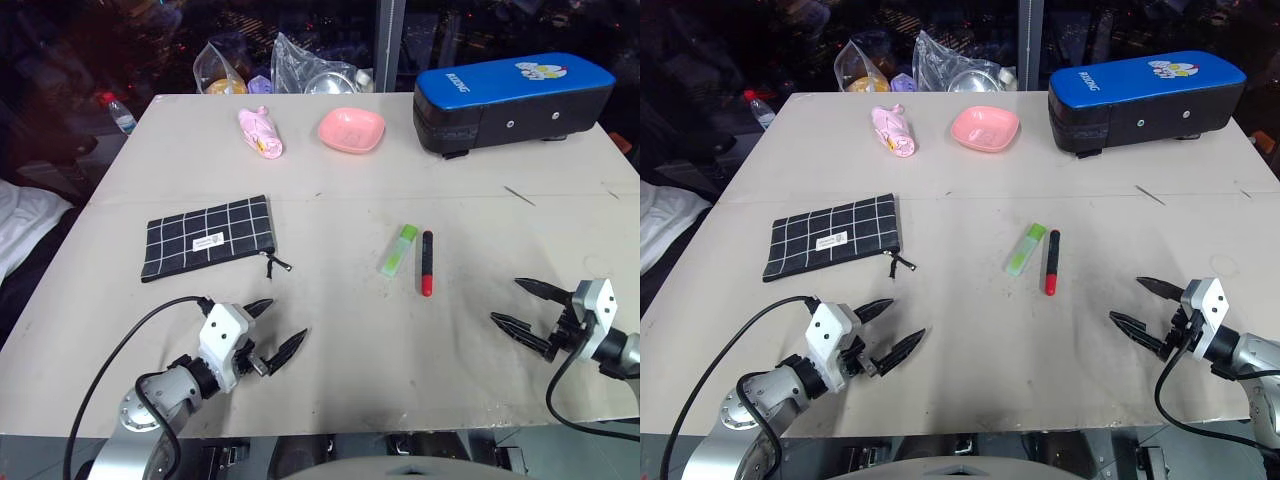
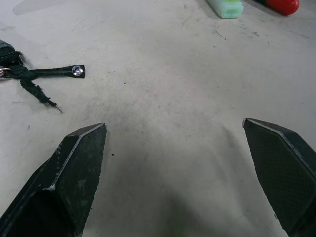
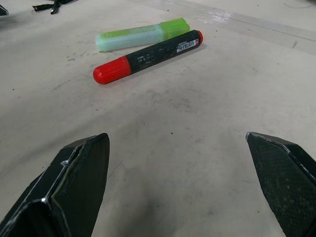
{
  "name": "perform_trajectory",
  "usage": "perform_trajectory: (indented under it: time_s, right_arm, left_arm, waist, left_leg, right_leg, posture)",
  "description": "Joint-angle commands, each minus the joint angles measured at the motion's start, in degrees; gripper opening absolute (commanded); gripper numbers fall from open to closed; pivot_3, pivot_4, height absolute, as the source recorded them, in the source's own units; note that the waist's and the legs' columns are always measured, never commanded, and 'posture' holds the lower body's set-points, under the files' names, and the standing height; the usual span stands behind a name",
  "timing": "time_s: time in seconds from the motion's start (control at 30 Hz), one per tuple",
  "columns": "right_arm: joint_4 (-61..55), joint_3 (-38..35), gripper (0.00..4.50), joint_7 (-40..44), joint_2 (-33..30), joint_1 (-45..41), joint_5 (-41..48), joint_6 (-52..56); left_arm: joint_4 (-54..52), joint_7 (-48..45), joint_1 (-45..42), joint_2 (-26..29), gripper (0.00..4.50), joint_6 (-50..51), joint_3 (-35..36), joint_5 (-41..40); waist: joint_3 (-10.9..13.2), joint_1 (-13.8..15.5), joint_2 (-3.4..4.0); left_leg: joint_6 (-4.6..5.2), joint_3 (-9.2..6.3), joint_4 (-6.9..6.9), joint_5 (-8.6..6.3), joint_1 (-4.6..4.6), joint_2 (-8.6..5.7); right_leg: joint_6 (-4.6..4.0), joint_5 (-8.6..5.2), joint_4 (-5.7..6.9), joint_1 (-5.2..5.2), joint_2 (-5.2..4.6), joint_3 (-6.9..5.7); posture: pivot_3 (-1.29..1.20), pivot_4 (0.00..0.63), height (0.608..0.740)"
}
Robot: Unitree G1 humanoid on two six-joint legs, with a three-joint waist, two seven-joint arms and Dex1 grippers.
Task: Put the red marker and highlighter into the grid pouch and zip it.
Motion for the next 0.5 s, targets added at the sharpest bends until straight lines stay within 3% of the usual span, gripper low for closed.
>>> perform_trajectory:
  time_s: [0.03, 0.5]
  right_arm:
    - [0.1, -1.5, 4.47, 2.3, -0.5, -0.6, 1.3, -0.1]
    - [-4.2, -1.3, 4.47, 4.5, 1.1, -1.4, 3.4, 2.1]
  left_arm:
    - [-1.6, -0.7, -0.4, 0.3, 4.5, -1.2, 0.0, -0.6]
    - [0.8, -2.5, 0.4, 0.6, 4.5, -3.2, 2.0, -0.8]
  waist:
    - [0.0, 0.0, 0.0]
    - [0.0, 0.0, 0.0]
  left_leg:
    - [0.0, 0.0, 0.0, 0.0, 0.0, 0.0]
    - [0.0, 0.0, 0.0, 0.0, 0.0, 0.0]
  right_leg:
    - [0.0, 0.0, 0.0, 0.0, 0.0, 0.0]
    - [0.0, 0.0, 0.0, 0.0, 0.0, 0.0]
  posture:
    - [0.0, 0.15, 0.737]
    - [0.0, 0.15, 0.737]
